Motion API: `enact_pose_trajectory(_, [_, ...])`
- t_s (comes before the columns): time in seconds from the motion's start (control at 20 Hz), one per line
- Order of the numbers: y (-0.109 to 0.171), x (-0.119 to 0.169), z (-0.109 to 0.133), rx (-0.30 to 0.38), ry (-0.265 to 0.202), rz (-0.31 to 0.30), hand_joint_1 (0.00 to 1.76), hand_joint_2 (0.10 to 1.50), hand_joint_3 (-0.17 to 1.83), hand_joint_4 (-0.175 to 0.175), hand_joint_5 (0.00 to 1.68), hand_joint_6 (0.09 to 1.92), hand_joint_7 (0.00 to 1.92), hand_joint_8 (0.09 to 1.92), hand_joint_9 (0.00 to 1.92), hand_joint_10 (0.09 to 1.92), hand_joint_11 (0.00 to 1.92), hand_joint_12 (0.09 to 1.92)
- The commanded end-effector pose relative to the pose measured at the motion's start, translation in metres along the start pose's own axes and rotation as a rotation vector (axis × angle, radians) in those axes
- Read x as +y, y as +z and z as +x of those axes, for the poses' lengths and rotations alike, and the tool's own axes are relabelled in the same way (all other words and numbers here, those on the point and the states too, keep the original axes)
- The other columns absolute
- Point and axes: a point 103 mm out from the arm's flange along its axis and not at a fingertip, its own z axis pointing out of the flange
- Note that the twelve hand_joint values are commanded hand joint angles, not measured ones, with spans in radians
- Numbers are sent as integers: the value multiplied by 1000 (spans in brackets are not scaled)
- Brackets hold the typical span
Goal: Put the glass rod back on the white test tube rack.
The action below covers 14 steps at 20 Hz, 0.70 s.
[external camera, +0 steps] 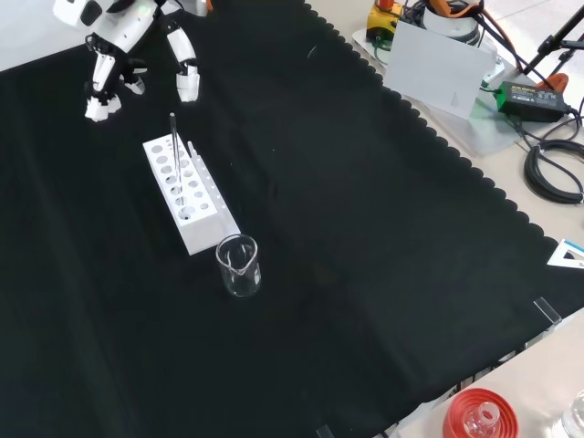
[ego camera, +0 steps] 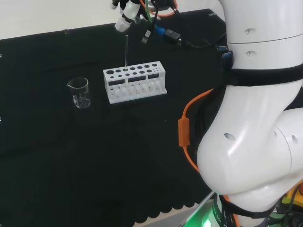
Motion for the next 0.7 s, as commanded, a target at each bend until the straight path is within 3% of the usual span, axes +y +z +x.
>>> enact_pose_trajectory(0.05, [-9,-14,-8,7,19,-23,800,472,482,-5,282,87,480,720,1384,87,1495,757])
enact_pose_trajectory(0.7, [-7,-19,-14,5,47,-21,814,476,488,-9,311,87,497,714,1440,87,1515,735])
